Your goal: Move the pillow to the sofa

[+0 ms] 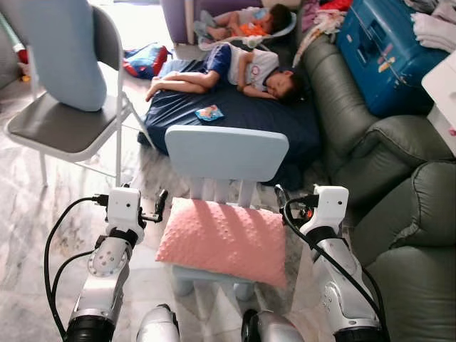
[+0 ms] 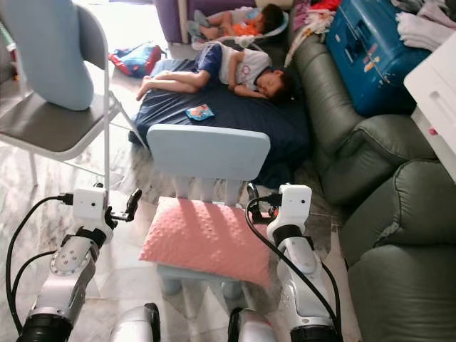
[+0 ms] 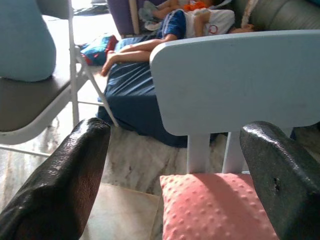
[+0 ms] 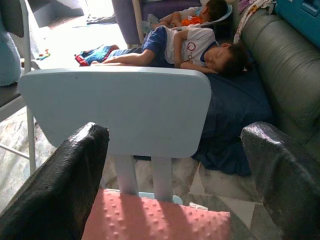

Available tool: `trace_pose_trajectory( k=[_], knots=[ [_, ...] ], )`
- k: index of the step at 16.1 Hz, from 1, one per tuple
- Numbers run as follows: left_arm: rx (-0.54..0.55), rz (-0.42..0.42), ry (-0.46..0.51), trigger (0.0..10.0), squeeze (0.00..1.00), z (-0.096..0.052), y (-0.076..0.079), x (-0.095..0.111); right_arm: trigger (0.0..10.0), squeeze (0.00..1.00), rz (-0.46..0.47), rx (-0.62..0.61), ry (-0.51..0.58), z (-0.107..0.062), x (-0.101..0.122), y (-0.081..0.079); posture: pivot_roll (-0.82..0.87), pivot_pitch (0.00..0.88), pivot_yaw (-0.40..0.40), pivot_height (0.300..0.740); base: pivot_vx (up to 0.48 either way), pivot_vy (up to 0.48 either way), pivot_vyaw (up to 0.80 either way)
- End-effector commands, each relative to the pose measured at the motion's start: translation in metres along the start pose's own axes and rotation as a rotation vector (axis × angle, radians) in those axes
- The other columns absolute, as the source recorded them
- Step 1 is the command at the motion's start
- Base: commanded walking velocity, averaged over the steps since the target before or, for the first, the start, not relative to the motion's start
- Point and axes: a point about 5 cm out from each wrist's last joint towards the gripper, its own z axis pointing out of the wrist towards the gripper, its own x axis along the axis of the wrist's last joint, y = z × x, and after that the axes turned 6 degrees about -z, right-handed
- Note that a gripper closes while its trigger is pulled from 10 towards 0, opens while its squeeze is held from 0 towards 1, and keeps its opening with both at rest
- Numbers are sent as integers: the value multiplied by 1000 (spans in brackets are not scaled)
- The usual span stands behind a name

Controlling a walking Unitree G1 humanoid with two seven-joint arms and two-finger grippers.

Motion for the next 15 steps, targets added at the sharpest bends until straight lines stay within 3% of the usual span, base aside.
trace_pose_trajectory(
  k=[1,5,15],
  knots=[
    [-13,2,-6,10000,0,-2,1,0,10000,0,-10,-12,8,-2,1,2,-22,165,-47,740,0,0,0],
    [-5,6,0,10000,0,-1,0,3,10000,0,-5,2,1,-3,0,0,-25,172,-48,735,0,0,0],
    [-5,9,4,10000,0,3,1,5,10000,0,-1,14,15,1,3,-1,-26,173,-50,630,0,0,0]
  ],
)
